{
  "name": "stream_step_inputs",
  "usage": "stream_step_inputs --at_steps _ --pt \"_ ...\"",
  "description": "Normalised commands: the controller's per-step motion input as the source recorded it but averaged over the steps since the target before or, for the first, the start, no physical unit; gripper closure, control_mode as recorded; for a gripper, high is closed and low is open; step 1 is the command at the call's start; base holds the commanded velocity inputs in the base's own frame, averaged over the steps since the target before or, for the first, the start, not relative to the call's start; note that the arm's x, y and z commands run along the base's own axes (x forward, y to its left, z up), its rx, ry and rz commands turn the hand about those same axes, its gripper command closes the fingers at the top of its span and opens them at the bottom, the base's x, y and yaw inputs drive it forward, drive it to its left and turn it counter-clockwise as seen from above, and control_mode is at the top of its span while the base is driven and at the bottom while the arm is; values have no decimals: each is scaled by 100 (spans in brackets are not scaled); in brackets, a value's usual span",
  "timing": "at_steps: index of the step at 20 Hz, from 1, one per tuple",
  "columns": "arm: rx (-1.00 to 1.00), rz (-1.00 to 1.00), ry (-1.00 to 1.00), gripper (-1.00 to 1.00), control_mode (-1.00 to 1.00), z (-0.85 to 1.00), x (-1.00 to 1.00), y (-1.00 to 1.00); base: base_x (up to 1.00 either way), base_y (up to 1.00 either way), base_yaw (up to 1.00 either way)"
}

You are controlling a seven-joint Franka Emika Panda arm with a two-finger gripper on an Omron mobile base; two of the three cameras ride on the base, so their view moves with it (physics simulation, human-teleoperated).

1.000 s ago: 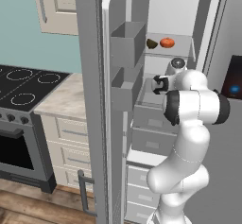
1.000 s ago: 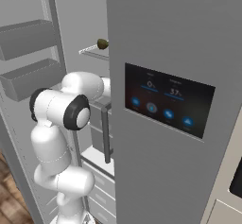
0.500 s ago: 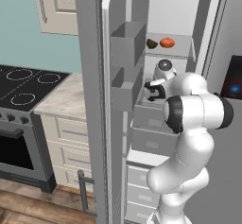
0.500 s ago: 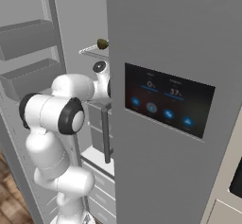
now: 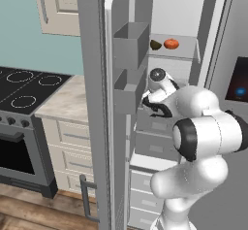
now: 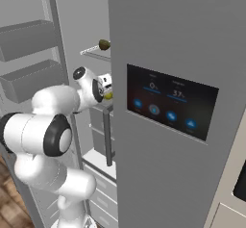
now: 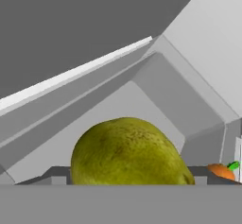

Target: Take the pear and carrot from the second highest rack and move them to the highest rack where the kiwi and squash are located, to maximize freezer space. Close the freezer door after rearranging.

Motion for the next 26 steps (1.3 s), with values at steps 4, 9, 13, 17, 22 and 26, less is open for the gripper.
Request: stream_step_inputs --at_steps 4,9,13,17,22,26 --pt "0 -3 0 100 -100 30 -77 15 0 0 0" --pt "6 -4 0 100 -100 47 -68 1 0 0 0" --pt "14 -6 1 100 -100 52 -69 0 0 0 0" --pt "15 -4 1 100 -100 56 -78 0 0 0 0" --pt "12 -4 1 100 -100 61 -71 6 0 0 0" --pt "1 -4 0 100 -100 74 -48 12 0 0 0"
